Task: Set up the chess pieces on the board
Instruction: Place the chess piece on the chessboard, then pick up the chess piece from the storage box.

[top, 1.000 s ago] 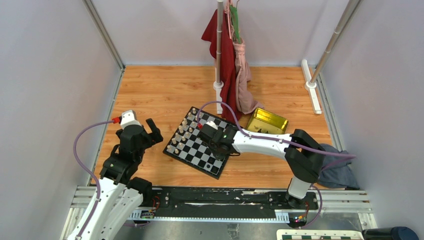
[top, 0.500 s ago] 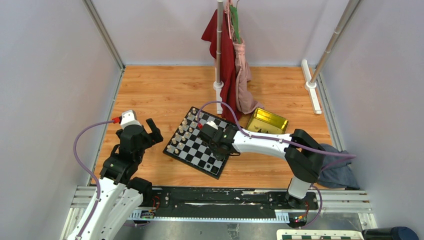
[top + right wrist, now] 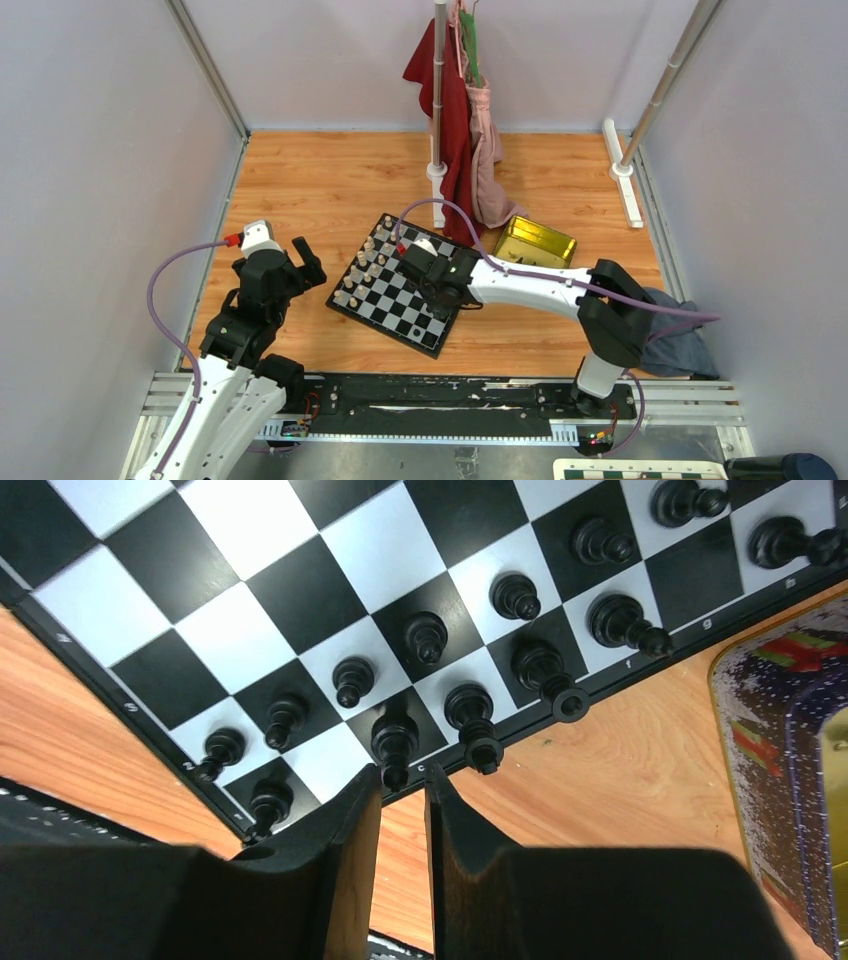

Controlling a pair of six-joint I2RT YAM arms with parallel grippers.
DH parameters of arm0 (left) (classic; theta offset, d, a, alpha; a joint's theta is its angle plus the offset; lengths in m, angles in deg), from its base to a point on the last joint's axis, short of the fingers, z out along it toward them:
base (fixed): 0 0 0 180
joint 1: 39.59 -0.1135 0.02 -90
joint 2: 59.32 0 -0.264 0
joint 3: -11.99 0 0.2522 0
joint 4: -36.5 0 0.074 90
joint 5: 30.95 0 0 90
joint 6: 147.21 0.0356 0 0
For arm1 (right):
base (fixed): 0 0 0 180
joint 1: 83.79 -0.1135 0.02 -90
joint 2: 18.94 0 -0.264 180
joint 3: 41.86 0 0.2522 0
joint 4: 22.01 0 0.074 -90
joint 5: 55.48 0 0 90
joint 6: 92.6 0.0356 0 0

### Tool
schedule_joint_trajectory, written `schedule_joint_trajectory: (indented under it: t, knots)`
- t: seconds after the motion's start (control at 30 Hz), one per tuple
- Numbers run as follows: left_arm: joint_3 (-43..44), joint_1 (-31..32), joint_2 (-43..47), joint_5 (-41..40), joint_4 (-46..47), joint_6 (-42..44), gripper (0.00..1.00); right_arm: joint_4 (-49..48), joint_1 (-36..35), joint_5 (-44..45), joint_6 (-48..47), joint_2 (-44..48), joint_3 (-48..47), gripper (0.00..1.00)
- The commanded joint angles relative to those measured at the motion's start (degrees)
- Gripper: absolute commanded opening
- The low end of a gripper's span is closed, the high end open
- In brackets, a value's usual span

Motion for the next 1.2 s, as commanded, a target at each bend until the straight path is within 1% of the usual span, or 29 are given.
schedule_joint_trajectory:
  t: [0.0,0.13,0.23,0.4,0.47,0.57,0.8,0.93,1.17]
  knots:
    - [-0.61,0.29,0.04,0.32,1.02,0.36,1.00,3.73,0.25,0.77,-0.81,3.44,-3.57,0.27]
    - [-0.66,0.29,-0.05,0.25,1.04,0.44,1.00,5.82,-0.11,0.71,-0.95,5.14,-5.52,0.27]
    - [-0.62,0.29,0.01,0.17,0.96,0.43,1.00,7.37,-0.21,2.24,-0.66,7.29,-6.65,0.27]
    - [-0.63,0.29,-0.06,-0.03,0.87,0.27,1.00,9.33,0.15,9.67,-0.01,12.06,-7.21,0.27]
    - [-0.55,0.29,-0.05,-0.03,0.79,0.29,1.00,9.76,1.26,13.95,0.47,14.52,-6.35,0.30]
    - [-0.53,0.29,0.03,0.06,0.70,0.31,1.00,9.83,4.42,16.57,1.66,17.66,-3.96,0.38]
    - [-0.46,0.28,-0.55,0.45,0.69,0.32,1.00,8.59,15.84,16.71,4.49,22.38,2.49,0.43]
    - [-0.33,0.29,-1.31,0.79,0.69,0.50,1.00,6.44,20.58,16.14,4.29,21.54,4.85,0.47]
    - [-0.23,0.33,-1.46,0.99,0.69,0.63,1.00,2.05,26.31,13.98,5.59,18.26,8.22,0.50]
